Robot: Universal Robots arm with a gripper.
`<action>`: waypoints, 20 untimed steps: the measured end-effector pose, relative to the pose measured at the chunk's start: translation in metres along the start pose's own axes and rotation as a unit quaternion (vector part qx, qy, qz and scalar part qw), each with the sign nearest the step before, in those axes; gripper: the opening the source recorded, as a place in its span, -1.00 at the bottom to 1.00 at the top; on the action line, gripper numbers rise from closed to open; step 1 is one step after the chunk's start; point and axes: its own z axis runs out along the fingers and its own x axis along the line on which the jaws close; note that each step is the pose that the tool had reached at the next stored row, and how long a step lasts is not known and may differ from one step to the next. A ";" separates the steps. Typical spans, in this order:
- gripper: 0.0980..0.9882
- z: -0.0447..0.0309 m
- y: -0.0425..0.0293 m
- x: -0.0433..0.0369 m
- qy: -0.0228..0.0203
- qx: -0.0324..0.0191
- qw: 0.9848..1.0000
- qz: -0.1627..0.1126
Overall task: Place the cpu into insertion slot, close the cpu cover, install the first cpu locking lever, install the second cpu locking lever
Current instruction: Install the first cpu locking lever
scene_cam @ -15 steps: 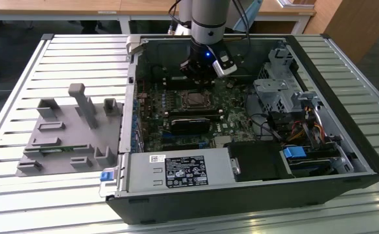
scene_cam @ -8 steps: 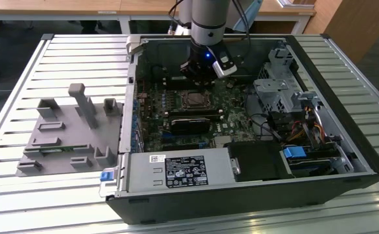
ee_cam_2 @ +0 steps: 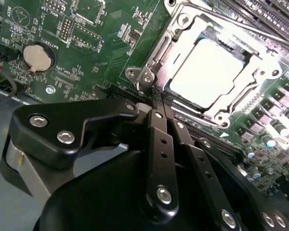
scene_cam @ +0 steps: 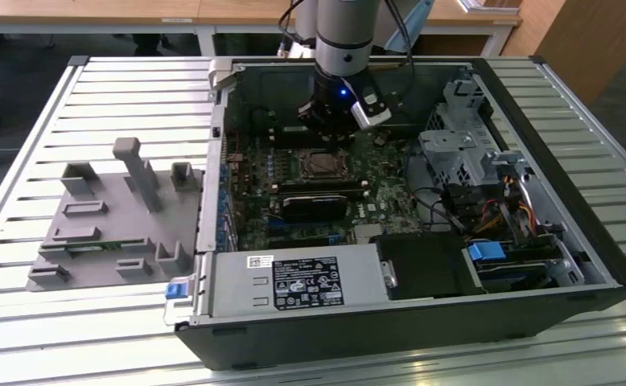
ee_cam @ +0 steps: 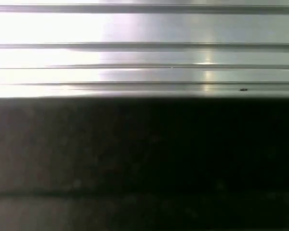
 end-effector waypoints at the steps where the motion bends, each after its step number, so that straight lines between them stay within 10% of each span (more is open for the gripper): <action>1: -0.94 -0.0021 0.0001 0.0000 0.000 0.000 1.000 0.000; 7: -0.94 -0.0194 0.0009 -0.0003 0.000 0.000 1.000 0.000; 20: -0.94 -0.0196 -0.0035 -0.0007 0.000 0.000 1.000 0.000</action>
